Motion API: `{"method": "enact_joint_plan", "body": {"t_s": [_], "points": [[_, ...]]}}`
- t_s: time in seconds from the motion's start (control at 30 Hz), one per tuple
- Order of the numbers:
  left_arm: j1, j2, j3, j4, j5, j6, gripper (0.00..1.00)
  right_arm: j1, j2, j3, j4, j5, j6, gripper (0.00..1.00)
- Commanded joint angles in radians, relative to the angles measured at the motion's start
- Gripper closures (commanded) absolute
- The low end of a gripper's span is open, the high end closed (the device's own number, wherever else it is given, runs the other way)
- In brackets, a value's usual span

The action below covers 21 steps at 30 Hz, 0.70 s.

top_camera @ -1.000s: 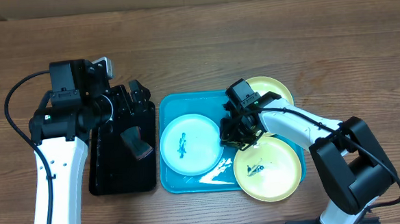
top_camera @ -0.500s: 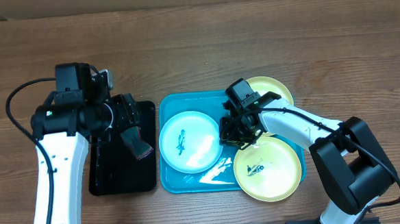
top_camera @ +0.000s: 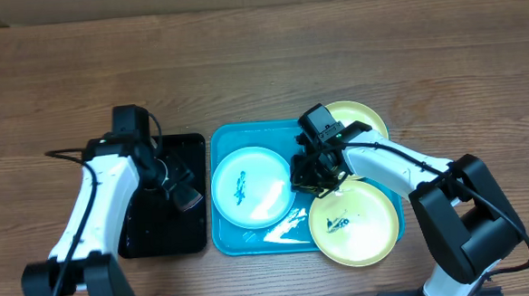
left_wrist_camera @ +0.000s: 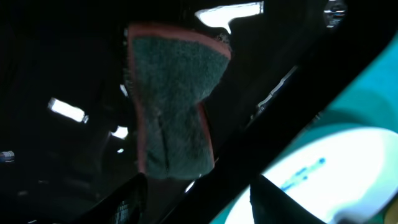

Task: Clean dirty plates on tray and stack at the side
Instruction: 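Grasp the green-and-orange sponge on the black tray with the left gripper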

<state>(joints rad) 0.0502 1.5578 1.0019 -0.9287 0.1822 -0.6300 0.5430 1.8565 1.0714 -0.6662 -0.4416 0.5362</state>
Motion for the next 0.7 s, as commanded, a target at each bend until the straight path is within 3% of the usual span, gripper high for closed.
{"method": "enact_joint_plan", "body": {"t_s": [0.0, 0.3, 0.47, 0.67], "points": [[-0.043, 0.034, -0.01, 0.025, -0.003, -0.08, 0.44, 0.001, 0.003, -0.005, 0.004, -0.004, 0.007, 0.96], [-0.037, 0.037, -0.01, -0.022, -0.187, -0.028, 0.36, 0.001, 0.003, -0.005, 0.003, -0.005, 0.006, 0.96], [-0.004, 0.037, -0.01, -0.011, -0.185, -0.014, 0.42, 0.001, 0.003, -0.005, 0.004, -0.005, 0.002, 0.96], [-0.017, 0.049, -0.01, 0.024, -0.181, 0.017, 0.42, 0.001, 0.003, -0.005, 0.004, -0.005, 0.002, 0.96]]}}
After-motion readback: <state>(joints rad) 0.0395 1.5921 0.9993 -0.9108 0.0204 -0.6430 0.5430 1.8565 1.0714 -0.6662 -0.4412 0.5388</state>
